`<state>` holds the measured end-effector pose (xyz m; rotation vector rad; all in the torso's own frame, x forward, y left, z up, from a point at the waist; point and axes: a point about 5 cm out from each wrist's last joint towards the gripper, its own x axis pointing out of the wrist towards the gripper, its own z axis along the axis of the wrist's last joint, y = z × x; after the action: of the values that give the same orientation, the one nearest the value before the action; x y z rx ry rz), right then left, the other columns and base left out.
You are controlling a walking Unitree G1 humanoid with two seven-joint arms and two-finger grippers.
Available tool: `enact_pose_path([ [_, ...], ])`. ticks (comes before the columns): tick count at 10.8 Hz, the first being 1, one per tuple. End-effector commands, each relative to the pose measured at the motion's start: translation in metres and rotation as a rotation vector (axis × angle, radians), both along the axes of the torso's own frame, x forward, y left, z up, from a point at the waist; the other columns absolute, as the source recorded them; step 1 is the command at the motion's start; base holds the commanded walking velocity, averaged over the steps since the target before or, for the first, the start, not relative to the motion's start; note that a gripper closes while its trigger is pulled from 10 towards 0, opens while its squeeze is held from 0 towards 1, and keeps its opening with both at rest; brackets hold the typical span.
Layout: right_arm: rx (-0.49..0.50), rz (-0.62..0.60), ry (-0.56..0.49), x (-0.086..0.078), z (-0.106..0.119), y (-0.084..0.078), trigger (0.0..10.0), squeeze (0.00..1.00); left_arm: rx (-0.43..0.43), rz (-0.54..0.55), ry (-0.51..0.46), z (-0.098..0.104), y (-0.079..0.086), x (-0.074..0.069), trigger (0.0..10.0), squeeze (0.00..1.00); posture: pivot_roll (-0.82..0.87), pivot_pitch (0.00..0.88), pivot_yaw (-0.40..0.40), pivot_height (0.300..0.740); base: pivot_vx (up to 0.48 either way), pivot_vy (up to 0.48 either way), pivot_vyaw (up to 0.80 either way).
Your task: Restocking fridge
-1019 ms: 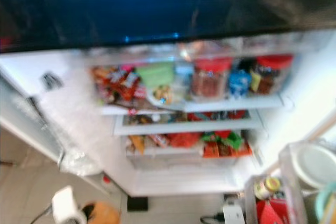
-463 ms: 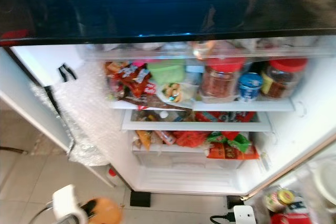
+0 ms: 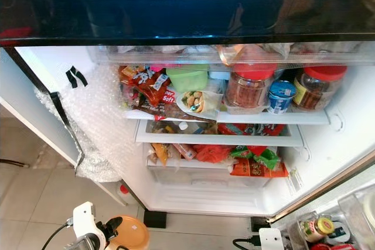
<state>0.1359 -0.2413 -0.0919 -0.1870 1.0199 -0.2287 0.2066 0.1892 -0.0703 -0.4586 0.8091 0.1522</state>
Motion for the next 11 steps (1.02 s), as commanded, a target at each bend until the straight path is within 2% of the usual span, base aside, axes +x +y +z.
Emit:
enact_pose_path([
  [1,0.018,-0.045,0.008,-0.0055,-0.0024,0.0014,10.0,0.0,0.006,0.002,0.074,-0.0097,0.0026,-0.0175,10.0,0.0,-0.13,0.104,0.071,0.74,0.0,0.0,0.0],
  [2,0.017,-0.043,0.013,-0.0057,-0.0025,0.0013,10.0,0.0,0.01,0.002,0.078,-0.0101,0.0029,-0.0183,10.0,0.0,-0.13,0.104,0.07,0.74,0.0,0.0,0.0],
  [4,0.02,-0.04,0.018,-0.0059,-0.0027,0.0012,10.0,0.0,0.014,0.008,0.079,-0.0103,0.0036,-0.0189,10.0,0.0,-0.13,0.104,0.069,0.74,0.0,0.0,-0.79],
  [7,0.02,-0.035,0.016,-0.0055,-0.0026,0.0015,10.0,0.0,0.017,0.01,0.076,-0.0093,0.0039,-0.017,10.0,0.0,-0.13,0.102,0.069,0.74,0.0,0.0,0.0],
  [11,0.027,-0.032,0.018,-0.0052,-0.0028,0.0023,10.0,0.0,0.025,0.004,0.083,-0.0102,0.0031,-0.0184,10.0,0.0,-0.13,0.099,0.069,0.74,0.0,-0.193,-0.68],
])
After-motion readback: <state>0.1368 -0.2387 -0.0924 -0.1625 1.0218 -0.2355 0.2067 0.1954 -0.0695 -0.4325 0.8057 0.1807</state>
